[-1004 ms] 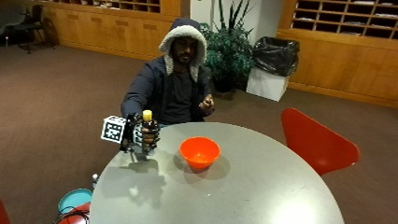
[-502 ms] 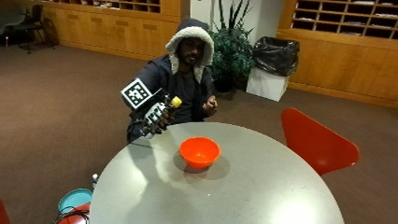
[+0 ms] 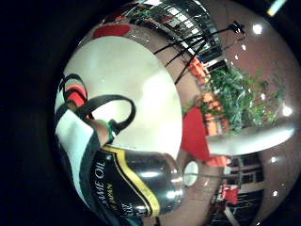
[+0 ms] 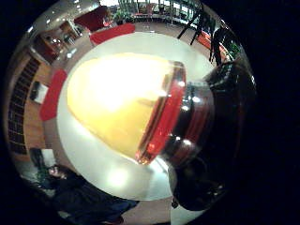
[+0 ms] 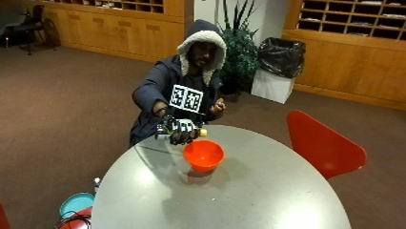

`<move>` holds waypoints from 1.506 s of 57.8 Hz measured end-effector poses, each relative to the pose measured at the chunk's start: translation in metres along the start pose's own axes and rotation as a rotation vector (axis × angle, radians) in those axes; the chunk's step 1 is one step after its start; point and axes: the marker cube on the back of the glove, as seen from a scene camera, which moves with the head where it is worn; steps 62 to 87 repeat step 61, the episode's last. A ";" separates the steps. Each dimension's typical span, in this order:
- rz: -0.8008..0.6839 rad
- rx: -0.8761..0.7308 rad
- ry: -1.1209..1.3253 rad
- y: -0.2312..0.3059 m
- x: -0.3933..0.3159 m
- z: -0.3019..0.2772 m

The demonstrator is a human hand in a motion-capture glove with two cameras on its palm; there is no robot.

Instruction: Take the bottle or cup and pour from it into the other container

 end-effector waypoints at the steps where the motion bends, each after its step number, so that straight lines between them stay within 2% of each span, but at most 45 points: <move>1: -0.008 -0.003 0.015 -0.001 -0.003 0.001; 20: -0.148 -0.045 0.368 -0.006 -0.037 0.014; 27: -0.189 -0.067 0.420 -0.002 -0.045 0.016; 87: -0.166 -0.045 0.388 0.003 -0.043 0.016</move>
